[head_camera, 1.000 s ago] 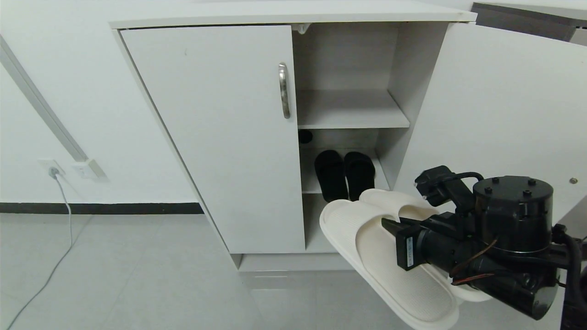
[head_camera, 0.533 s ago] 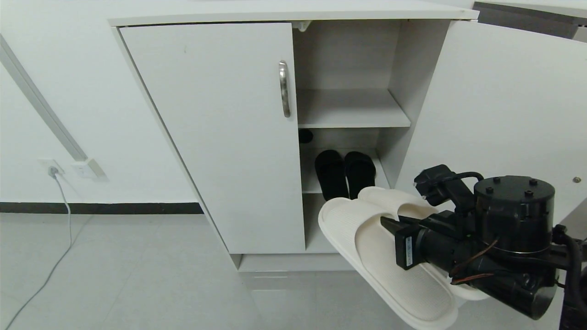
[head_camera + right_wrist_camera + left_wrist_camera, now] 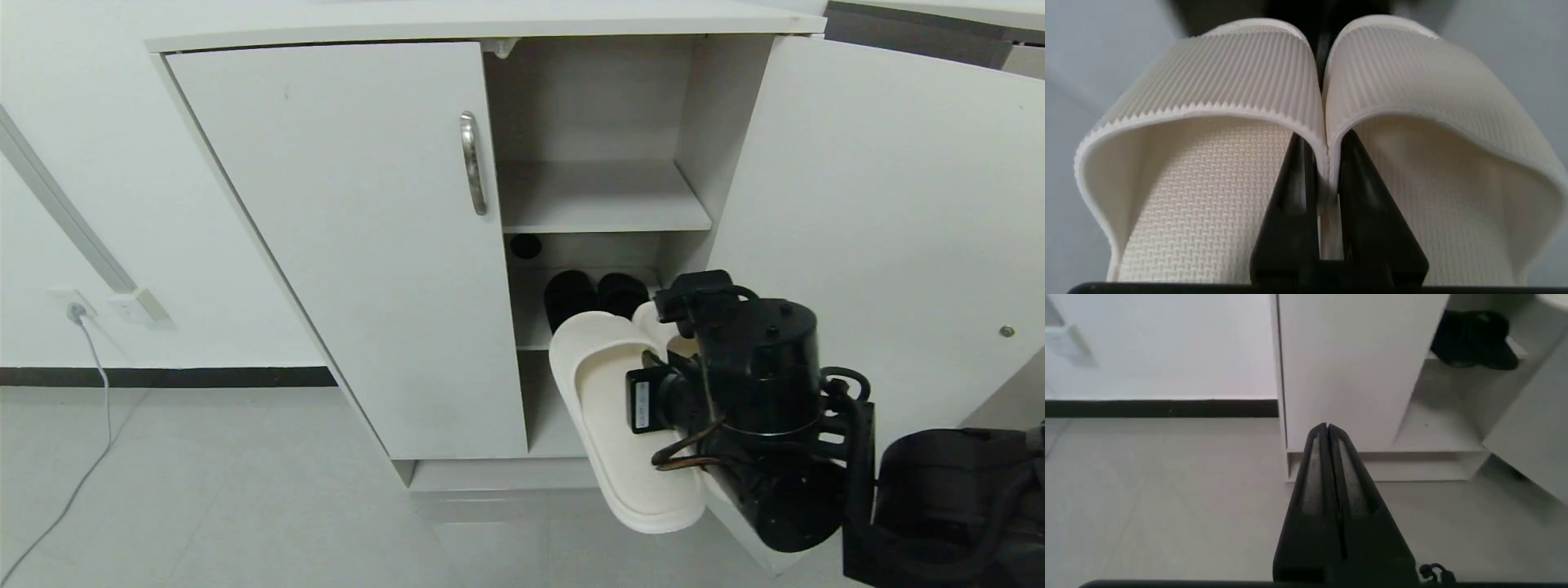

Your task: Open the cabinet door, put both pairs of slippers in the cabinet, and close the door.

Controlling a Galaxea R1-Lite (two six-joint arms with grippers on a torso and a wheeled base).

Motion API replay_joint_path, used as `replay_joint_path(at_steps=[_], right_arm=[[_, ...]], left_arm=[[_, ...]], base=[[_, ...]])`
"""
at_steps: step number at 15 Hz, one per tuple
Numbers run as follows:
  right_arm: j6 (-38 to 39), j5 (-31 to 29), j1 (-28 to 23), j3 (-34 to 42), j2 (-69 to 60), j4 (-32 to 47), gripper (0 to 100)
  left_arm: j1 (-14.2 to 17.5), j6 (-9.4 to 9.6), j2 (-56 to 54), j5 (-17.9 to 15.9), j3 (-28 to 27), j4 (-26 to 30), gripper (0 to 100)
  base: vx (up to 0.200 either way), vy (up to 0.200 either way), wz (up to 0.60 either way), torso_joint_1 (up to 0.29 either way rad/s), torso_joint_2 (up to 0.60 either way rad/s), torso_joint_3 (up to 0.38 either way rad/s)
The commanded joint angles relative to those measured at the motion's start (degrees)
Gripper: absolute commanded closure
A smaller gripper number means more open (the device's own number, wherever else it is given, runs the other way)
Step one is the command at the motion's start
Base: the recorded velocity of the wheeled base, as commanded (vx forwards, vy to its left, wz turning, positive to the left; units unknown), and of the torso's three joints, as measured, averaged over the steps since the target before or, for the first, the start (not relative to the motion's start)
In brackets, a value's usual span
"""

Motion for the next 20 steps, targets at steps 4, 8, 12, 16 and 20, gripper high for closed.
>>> replay_joint_path(at_steps=[4,8,12,16,20], right_arm=[[-0.1,-8.3,0.7,-12.7,6.8,6.5,100],[-0.8,-8.8,-1.0,-17.6,6.6,9.0,100],[-3.6,-8.8,-1.1,-18.5,5.1,8.6,100],[-8.4,-8.2,-1.1,-19.4,1.6,5.4,100],[-8.1,-6.0,-1.1,-17.8,1.0,4.6,100]], left_arm=[[0.1,0.07,0.1,0.1,0.0,0.0,100],[0.1,0.07,0.1,0.0,0.0,0.0,100],[0.1,0.16,0.1,0.0,0.0,0.0,100],[0.1,0.16,0.1,-0.1,0.0,0.0,100],[0.1,0.25,0.1,-0.1,0.0,0.0,100]], base=[[0.0,0.0,0.0,0.0,0.0,0.0],[0.0,0.0,0.0,0.0,0.0,0.0],[0.0,0.0,0.0,0.0,0.0,0.0],[0.0,0.0,0.0,0.0,0.0,0.0],[0.0,0.0,0.0,0.0,0.0,0.0]])
